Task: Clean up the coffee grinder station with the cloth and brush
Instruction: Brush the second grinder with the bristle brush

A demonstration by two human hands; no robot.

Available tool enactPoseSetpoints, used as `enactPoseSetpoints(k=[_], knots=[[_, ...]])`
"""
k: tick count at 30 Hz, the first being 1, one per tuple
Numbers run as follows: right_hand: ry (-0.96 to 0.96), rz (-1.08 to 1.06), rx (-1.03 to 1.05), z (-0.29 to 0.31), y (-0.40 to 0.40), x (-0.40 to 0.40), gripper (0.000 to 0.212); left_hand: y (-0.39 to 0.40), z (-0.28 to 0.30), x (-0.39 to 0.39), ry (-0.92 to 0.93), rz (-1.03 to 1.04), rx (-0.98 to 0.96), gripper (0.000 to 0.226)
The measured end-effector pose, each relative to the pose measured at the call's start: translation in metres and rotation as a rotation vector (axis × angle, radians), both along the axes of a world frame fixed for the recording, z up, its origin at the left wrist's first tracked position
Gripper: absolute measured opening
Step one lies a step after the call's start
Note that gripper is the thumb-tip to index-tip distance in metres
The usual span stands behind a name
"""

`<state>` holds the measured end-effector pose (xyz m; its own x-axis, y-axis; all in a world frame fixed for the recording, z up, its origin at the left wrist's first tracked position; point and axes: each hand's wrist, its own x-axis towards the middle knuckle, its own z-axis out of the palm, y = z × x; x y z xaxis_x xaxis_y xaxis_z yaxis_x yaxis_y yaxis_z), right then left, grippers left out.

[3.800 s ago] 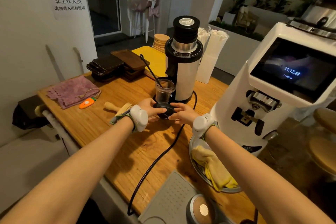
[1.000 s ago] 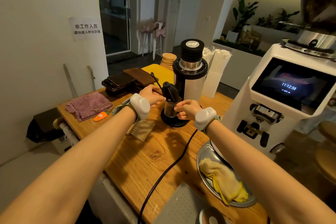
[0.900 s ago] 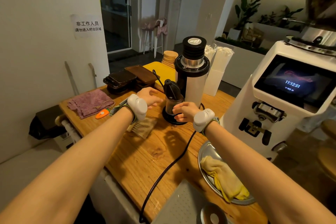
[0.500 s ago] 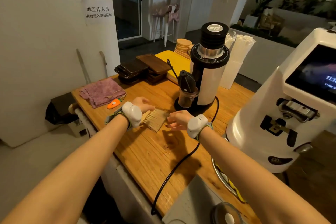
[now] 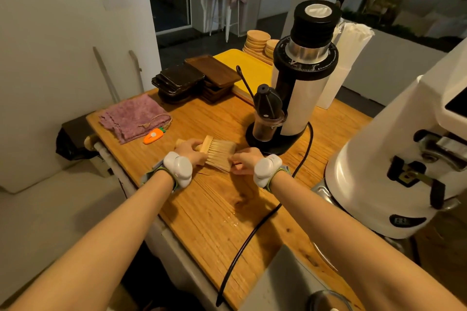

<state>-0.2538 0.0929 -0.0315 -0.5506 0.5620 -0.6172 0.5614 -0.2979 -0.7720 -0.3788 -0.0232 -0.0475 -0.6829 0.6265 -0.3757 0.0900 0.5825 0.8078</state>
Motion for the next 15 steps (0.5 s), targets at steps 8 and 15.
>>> enactPoseSetpoints(k=[8,15], knots=[[0.027,-0.053,0.033,0.004,0.013,0.004,0.023,0.012,0.006,0.006,-0.023,-0.015,0.070,0.051],[0.028,-0.136,0.067,0.008,0.039,0.032,0.026,0.047,0.018,0.030,0.046,-0.065,0.126,0.049]])
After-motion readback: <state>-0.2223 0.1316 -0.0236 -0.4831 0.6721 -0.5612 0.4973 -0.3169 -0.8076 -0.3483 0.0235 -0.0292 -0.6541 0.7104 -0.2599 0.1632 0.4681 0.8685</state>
